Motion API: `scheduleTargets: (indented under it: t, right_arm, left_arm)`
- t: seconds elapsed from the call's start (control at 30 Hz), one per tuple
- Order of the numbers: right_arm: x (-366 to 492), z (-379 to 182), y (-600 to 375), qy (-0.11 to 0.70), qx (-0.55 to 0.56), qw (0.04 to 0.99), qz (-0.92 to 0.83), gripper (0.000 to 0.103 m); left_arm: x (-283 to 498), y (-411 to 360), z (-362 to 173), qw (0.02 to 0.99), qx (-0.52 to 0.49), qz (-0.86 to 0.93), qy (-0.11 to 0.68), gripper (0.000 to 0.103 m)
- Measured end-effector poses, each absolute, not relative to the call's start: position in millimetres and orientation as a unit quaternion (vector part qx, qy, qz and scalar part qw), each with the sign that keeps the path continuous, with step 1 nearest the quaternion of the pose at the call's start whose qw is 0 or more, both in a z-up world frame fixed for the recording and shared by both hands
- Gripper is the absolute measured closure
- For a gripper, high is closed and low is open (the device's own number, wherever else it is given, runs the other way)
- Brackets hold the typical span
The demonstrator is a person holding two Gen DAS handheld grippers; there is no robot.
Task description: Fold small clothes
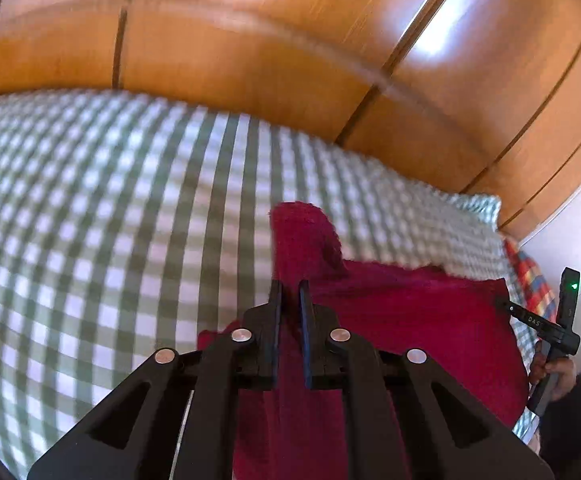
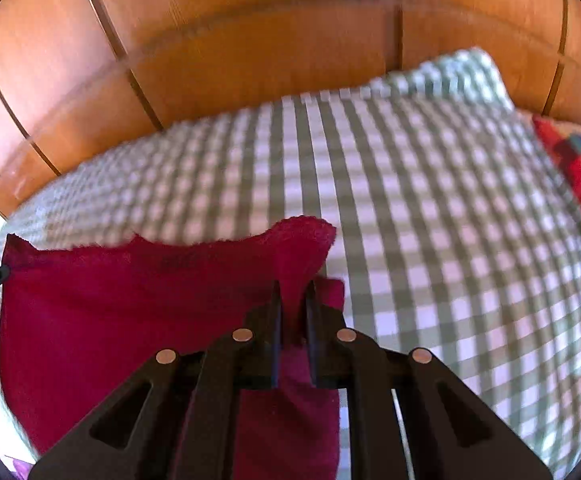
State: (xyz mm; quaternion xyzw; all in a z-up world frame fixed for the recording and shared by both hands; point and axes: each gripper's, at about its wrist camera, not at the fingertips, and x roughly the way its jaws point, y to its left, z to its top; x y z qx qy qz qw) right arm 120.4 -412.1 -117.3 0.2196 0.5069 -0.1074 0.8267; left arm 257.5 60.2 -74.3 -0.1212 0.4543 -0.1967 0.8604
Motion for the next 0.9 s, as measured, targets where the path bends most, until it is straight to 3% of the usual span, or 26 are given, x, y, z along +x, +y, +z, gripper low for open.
scheduleTargets:
  t: [0.07, 0.1, 0.13, 0.17, 0.37, 0.43, 0.47, 0.67, 0.77, 0.83, 0.9]
  right_arm:
    - [115.4, -118.0, -415.1, 0.496, 0.229, 0.831, -0.107, 0.088]
    - [109.6, -114.3, -416.8, 0.490, 0.236, 0.833, -0.105, 0.073]
    - [103.6, -110.2, -416.2, 0.483, 0.239, 0.836, -0.103, 0.050]
    - [94.7, -102.0, -413.5, 0.474, 0.235, 0.842, -0.103, 0.045]
    - [34.4, -83.2, -399.1, 0.465, 0.246, 0.848, -0.066, 0.044]
    - [7.3, -79.9, -390.2, 0.470, 0.260, 0.842, -0.051, 0.044]
    - [0.0, -79.5, -386.9, 0.472, 0.264, 0.840, -0.047, 0.044]
    - [-54.0, -87.4, -365.7, 0.484, 0.308, 0.818, -0.031, 0.044]
    - [-58.5, -93.8, -360.5, 0.488, 0.319, 0.812, -0.029, 0.056]
    - [-57.6, -94.0, -354.7, 0.492, 0.311, 0.813, -0.025, 0.085]
    - [-58.5, -88.1, -354.2, 0.489, 0.306, 0.816, -0.030, 0.093]
  left_arm:
    - [256.9, 65.2, -83.2, 0.855, -0.141, -0.193, 0.461, 0.096]
    - [254.0, 72.2, -85.5, 0.849, -0.162, -0.198, 0.462, 0.092]
    - [249.6, 79.2, -85.3, 0.846, -0.177, -0.201, 0.460, 0.091]
    - [244.6, 84.2, -83.1, 0.845, -0.183, -0.205, 0.458, 0.091]
    - [168.0, 116.4, -72.0, 0.837, -0.181, -0.272, 0.438, 0.090]
    - [137.3, 124.9, -77.9, 0.827, -0.191, -0.286, 0.445, 0.065]
    - [124.7, 124.9, -81.0, 0.822, -0.194, -0.291, 0.449, 0.063]
    - [78.5, 121.0, -99.1, 0.807, -0.219, -0.313, 0.450, 0.063]
    - [78.7, 113.1, -104.1, 0.812, -0.216, -0.306, 0.448, 0.064]
    - [81.4, 109.6, -100.5, 0.818, -0.207, -0.303, 0.443, 0.090]
    - [81.7, 111.6, -94.2, 0.826, -0.199, -0.298, 0.434, 0.097]
